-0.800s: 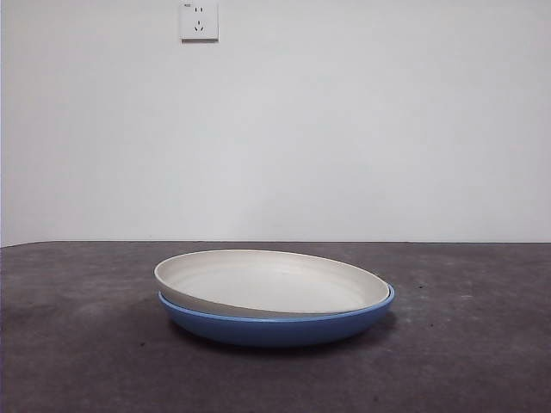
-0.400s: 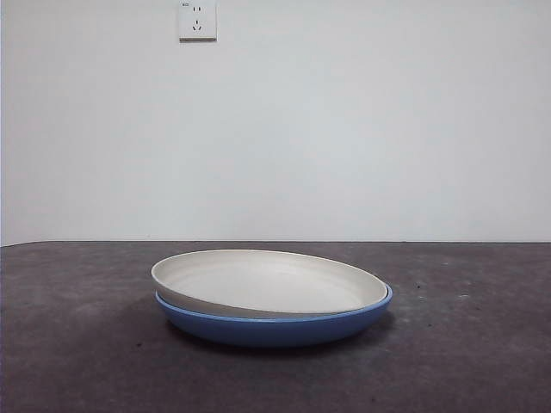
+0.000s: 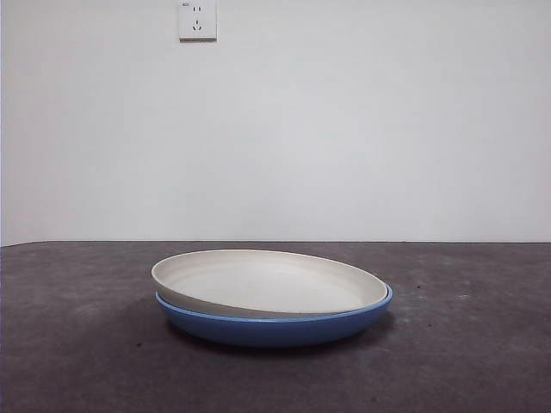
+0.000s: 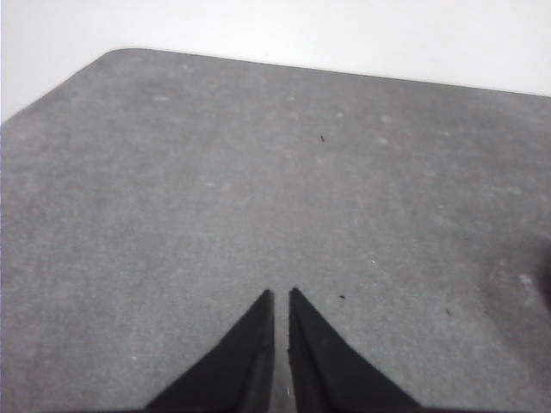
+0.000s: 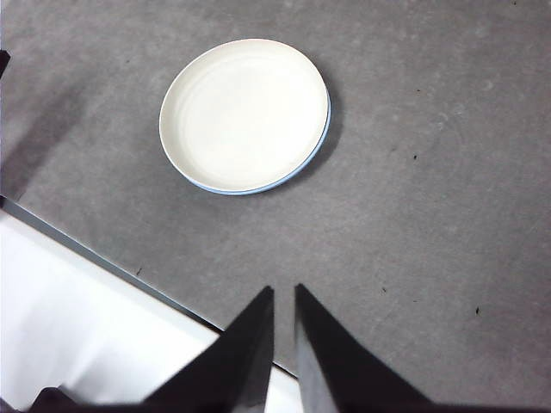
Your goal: Pick up the white plate, put it on the blue plate, put it on desk
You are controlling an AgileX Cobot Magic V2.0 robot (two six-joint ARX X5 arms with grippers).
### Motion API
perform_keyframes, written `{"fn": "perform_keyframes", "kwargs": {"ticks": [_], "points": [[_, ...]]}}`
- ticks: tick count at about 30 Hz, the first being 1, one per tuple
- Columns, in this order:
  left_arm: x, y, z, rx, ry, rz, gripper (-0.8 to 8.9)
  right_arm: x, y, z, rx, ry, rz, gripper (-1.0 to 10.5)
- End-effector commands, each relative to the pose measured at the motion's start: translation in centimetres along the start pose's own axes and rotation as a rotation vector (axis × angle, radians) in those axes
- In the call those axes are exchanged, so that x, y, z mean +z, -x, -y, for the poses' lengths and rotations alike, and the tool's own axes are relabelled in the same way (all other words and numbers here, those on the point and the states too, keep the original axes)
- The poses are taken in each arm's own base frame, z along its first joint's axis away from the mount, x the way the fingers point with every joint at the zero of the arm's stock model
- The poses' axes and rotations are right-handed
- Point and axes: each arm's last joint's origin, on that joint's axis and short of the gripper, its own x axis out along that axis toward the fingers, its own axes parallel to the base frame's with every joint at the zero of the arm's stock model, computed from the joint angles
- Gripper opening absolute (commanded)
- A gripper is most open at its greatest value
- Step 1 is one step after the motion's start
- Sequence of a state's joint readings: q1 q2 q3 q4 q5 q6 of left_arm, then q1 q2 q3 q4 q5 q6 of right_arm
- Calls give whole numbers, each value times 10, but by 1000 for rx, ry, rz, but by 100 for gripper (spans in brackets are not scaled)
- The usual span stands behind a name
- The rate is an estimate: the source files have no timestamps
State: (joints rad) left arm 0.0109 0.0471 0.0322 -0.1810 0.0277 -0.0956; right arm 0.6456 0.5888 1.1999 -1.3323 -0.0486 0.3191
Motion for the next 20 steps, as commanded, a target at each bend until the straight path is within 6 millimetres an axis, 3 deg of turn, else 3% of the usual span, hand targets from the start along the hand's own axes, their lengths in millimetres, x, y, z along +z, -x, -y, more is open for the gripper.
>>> {"fn": "perform_keyframes", "kwargs": {"ticks": [1, 20], "points": [[-6, -1, -1, 4, 3, -7, 28, 3, 2, -1, 10, 0, 26, 37], [-4, 1, -1, 1, 2, 18, 28, 3, 2, -1, 10, 0, 27, 37]]}}
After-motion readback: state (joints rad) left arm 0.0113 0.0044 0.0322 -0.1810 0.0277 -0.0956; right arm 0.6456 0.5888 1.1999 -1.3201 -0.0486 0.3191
